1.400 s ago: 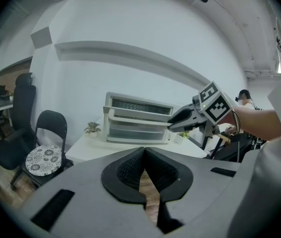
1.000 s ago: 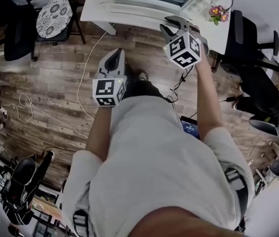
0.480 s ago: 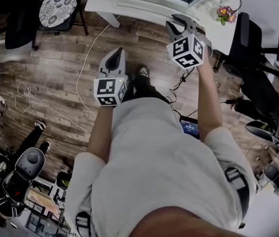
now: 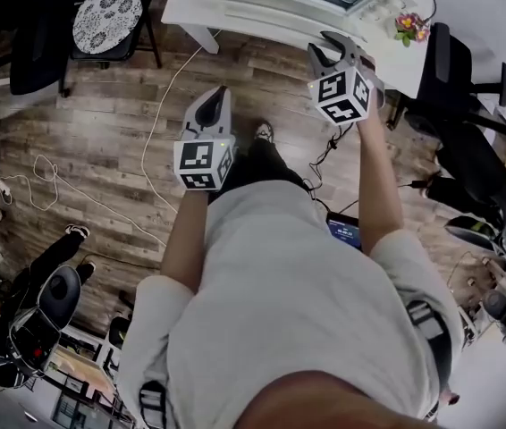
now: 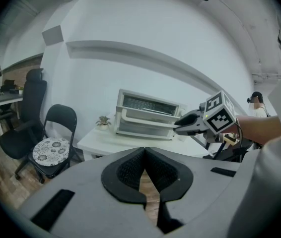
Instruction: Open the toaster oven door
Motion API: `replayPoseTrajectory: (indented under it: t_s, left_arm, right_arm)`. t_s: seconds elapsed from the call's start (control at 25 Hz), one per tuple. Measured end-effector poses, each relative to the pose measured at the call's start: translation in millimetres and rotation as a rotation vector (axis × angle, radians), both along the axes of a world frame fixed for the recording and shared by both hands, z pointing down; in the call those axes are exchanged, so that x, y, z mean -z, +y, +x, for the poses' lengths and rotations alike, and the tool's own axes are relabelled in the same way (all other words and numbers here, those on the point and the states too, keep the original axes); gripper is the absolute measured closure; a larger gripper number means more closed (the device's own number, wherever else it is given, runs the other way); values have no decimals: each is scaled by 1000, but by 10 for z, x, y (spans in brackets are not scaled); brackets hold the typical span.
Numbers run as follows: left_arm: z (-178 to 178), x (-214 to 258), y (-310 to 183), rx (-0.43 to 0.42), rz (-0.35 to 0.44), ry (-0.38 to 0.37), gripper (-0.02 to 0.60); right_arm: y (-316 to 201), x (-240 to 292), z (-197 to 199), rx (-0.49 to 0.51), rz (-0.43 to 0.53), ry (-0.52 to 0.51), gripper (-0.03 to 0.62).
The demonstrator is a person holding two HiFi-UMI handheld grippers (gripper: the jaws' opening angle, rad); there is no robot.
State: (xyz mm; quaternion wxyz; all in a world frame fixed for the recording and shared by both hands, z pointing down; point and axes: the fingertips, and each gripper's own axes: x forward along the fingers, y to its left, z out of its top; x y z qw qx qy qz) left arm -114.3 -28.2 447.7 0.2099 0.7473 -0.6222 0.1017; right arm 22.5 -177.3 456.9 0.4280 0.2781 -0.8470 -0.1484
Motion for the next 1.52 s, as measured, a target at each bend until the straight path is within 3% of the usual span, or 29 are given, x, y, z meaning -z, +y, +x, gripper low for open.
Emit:
replayPoseTrajectory:
  t_s: [0.52, 0.8, 1.04, 1.52]
  left_arm:
    - [-345, -40, 375, -22, -1, 31, 565]
    - [-520, -199, 417, -17, -6, 89, 565]
    - [-352, -401, 306, -111, 6, 66, 565]
    - [79, -809, -41, -169, -1, 59, 565]
  right_arm:
    - [90, -81, -3, -90, 43, 12, 457]
    - [145, -166, -48, -127, 81, 7, 453]
    - [165, -197, -52, -138, 127, 3, 450]
    - [240, -373, 37, -135, 176, -5, 451]
